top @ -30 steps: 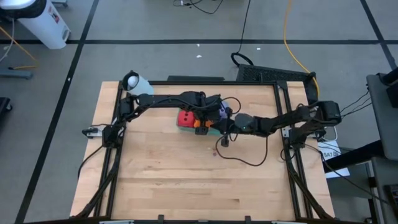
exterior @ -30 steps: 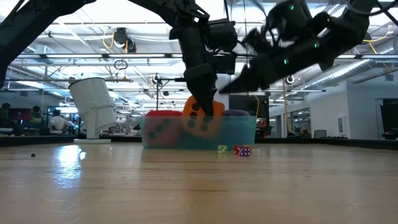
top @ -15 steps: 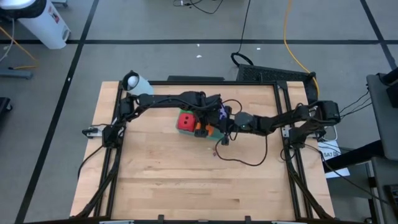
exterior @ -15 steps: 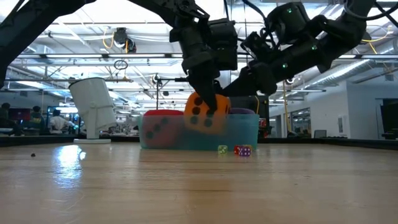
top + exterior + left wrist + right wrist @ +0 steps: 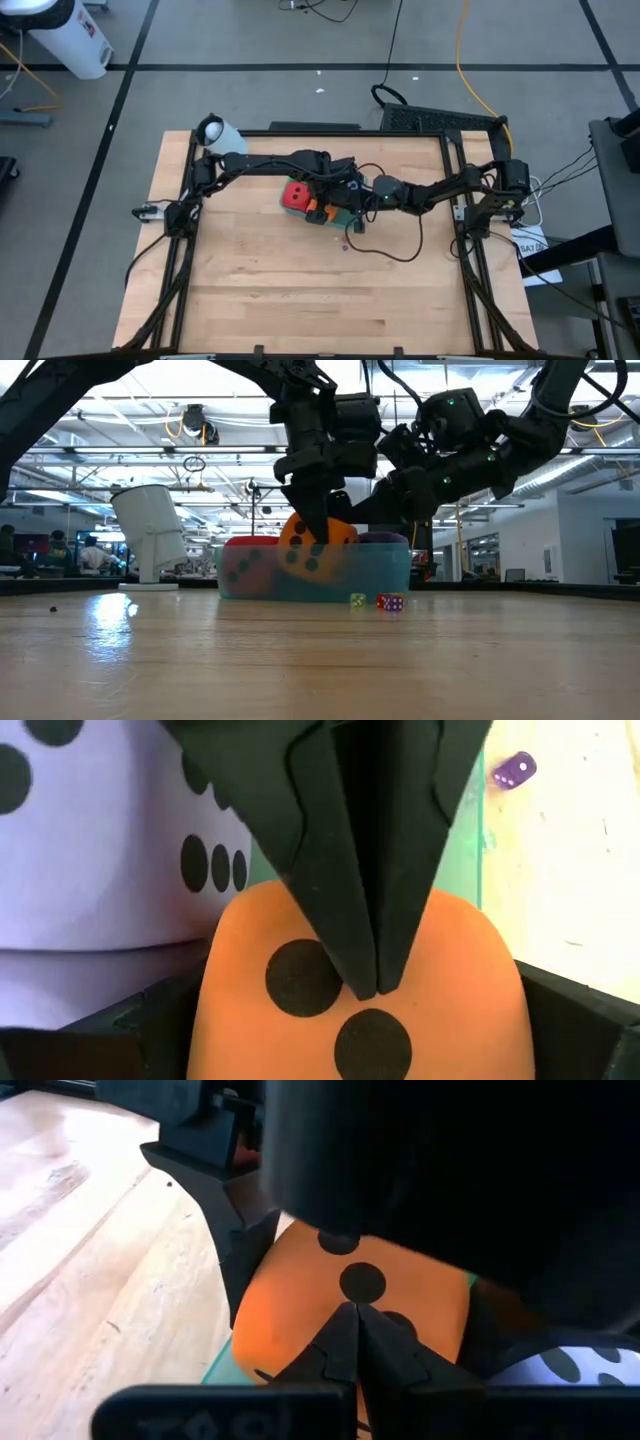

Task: Pick & Place Dice
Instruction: Put the large orange dice into the blue bin

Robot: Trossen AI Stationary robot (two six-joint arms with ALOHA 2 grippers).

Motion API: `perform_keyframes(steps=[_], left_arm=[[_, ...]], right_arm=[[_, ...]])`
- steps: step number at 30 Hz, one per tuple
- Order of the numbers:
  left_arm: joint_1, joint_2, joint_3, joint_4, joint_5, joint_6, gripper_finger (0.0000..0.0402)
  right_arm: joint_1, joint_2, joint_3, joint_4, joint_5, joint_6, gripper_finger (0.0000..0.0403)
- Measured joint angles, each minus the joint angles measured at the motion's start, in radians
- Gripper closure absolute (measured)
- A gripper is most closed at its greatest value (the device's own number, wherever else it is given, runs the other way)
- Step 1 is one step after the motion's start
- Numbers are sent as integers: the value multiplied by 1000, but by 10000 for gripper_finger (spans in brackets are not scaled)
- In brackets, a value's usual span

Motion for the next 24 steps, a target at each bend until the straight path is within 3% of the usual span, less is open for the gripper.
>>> perform_keyframes(steps=[8, 24], left_arm=[[-15, 0, 1, 4, -37, 31, 4], [-13, 0, 3, -30, 35, 11, 4]], right_arm=[[0, 1, 0, -19, -18, 19, 403], [2, 2, -1, -35, -49, 34, 403]])
